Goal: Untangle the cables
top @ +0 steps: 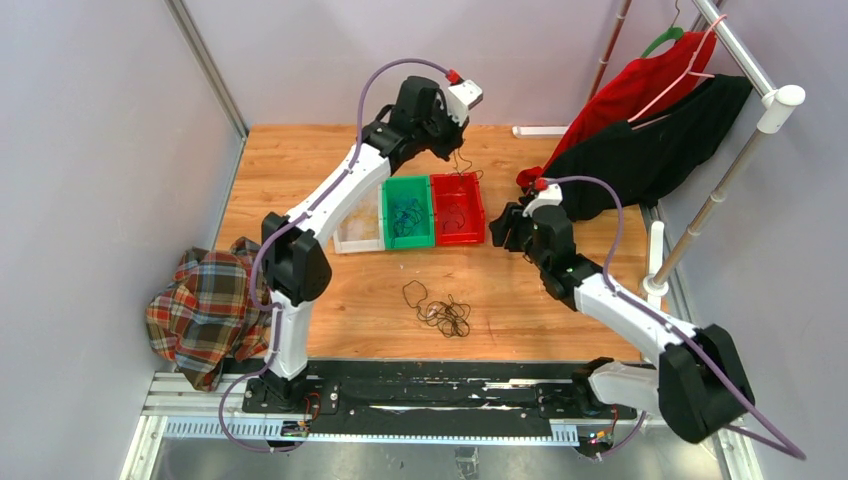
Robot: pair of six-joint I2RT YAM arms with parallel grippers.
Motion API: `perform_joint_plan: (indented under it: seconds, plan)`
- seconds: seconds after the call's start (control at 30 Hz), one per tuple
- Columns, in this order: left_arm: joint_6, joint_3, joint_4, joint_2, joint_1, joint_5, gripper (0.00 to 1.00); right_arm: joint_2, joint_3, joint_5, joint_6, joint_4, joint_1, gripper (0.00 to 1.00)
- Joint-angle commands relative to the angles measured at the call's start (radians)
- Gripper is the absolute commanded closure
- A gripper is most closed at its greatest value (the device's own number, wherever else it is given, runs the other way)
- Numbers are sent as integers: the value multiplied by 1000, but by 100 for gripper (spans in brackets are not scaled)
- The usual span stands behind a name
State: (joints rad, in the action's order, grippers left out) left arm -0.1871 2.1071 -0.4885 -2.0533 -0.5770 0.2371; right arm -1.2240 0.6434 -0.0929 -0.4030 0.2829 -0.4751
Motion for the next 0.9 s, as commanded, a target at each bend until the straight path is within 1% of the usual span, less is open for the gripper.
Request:
perform_joint_plan:
  seconds: [0.0,0.17,0.37,0.57,0.7,0.8,0.83,0.87]
  plan:
    - [-24,-16,5,-35,-24,-14,100,102,-44,-77,-60,-39,18,48]
    - [-79,-42,-12,-71,-53,-54,100,151,-66,-84,-97,-68,18,52]
    - [-184,-109,5,-110,-95,-173,100,158,-76,-82,-101,-94,18,53]
    - [-276,-176,77,-153,-120,-318,100,156,-83,-80,-111,-97,20,53]
    - [-290,-189,97,-181,-129,-319,100,151,-75,-66,-111,-101,20,53]
    - [-278,-151,44,-210,-132,-295,100,151,-70,-38,-109,-100,20,50]
    - [-274,-127,15,-220,-132,-280,97,154,-70,-28,-110,-100,20,47]
    - [-272,-103,-20,-225,-132,-259,88,158,-71,-9,-113,-100,25,44]
